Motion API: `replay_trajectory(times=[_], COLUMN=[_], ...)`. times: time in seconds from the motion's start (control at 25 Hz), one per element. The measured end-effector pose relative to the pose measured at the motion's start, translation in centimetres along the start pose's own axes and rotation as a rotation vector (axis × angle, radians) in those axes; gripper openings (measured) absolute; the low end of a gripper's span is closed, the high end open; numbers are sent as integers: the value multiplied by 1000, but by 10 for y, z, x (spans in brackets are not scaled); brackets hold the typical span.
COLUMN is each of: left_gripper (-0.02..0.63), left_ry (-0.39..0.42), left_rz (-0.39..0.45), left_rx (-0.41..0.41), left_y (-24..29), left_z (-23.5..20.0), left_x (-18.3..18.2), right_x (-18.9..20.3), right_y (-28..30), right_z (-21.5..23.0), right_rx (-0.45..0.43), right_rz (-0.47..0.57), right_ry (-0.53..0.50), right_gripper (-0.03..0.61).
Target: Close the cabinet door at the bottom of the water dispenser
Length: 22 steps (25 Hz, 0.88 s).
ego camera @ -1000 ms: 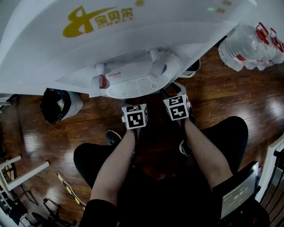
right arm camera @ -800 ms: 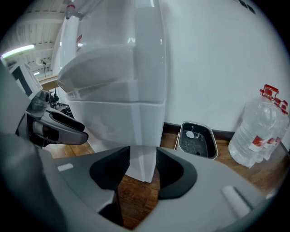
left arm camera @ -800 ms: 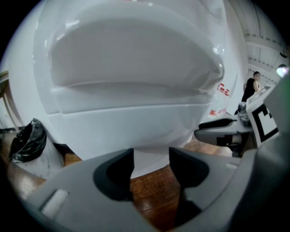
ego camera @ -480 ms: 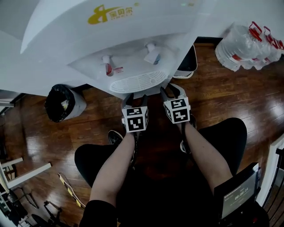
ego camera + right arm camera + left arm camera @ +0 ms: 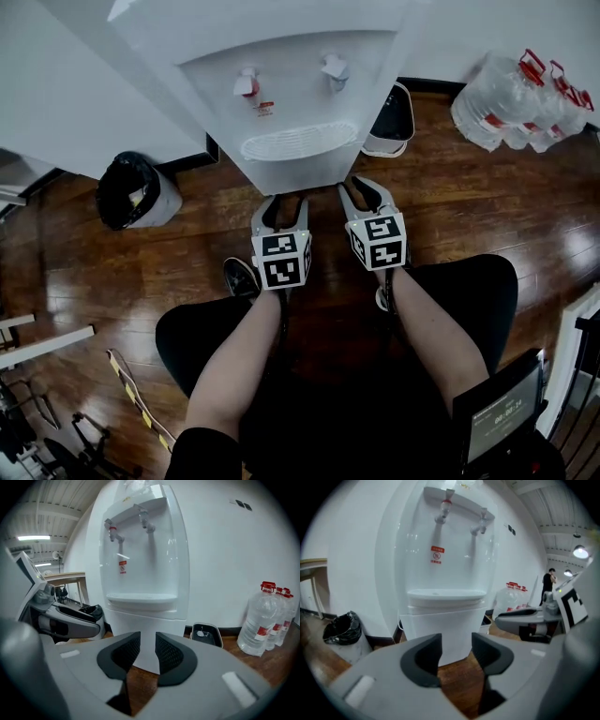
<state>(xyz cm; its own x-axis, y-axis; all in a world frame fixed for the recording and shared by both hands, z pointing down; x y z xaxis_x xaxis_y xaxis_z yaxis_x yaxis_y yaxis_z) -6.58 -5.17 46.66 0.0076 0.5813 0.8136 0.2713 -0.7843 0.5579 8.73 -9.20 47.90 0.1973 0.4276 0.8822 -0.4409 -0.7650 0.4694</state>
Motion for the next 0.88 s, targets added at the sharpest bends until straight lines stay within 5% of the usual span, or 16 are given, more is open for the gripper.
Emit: replay_trajectory(times=[0.16,0.4,0.6,0.88], left_gripper=[216,215,210,210], left_ry=[-5,120,86,204], left_rz=[45,105,109,140], left_rx=[3,-14,13,25], left_y=[-29,-72,-101,-144], left_z=[16,40,66,94], left_x=[2,15,34,62], right_x=[0,12,34,56], right_y=[-28,-80,-118,-168], right_z=[-20,-36,-43,-65], right_rx=[-21,-27,-9,-4], right_rz=[39,78,89,121], right_ry=[-18,-30,2,-20], right_gripper=[98,95,91,84])
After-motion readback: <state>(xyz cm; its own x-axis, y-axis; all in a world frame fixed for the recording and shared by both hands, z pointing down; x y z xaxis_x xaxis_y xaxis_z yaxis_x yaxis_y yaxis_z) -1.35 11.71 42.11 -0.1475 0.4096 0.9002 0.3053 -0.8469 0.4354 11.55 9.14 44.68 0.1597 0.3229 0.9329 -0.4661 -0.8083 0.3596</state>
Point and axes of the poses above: the fingertips, and each gripper's own axes: y forward along the fingers, z to its right, x out of its underside, the point moved 6 cm from there along -y, backward along the fingers, and after that the axes turned 3 degrees about x, right-handed, at the moved point
